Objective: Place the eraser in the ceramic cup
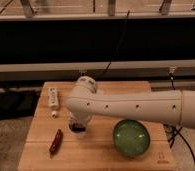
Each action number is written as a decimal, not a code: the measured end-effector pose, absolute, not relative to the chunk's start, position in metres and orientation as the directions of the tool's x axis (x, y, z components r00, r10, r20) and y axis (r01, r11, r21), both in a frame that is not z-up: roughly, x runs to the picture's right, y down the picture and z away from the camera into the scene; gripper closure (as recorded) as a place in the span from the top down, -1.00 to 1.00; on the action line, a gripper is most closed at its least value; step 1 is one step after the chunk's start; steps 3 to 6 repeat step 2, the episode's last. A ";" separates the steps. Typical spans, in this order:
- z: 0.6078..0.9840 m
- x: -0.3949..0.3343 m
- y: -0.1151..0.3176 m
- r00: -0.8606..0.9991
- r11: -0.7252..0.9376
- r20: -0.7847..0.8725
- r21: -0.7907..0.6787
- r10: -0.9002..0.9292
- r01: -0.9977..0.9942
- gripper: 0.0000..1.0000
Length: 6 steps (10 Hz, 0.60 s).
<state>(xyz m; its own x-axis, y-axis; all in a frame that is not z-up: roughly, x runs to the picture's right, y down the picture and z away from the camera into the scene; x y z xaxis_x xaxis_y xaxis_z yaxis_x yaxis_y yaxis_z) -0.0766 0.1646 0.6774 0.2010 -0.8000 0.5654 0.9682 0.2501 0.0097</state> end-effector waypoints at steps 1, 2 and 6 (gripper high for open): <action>0.678 -0.076 0.164 0.202 0.252 0.567 0.011 -0.799 0.968 0.43; 0.678 -0.076 0.164 0.201 0.254 0.568 0.014 -0.798 0.967 0.40; 0.678 -0.076 0.164 0.201 0.254 0.568 0.014 -0.798 0.967 0.40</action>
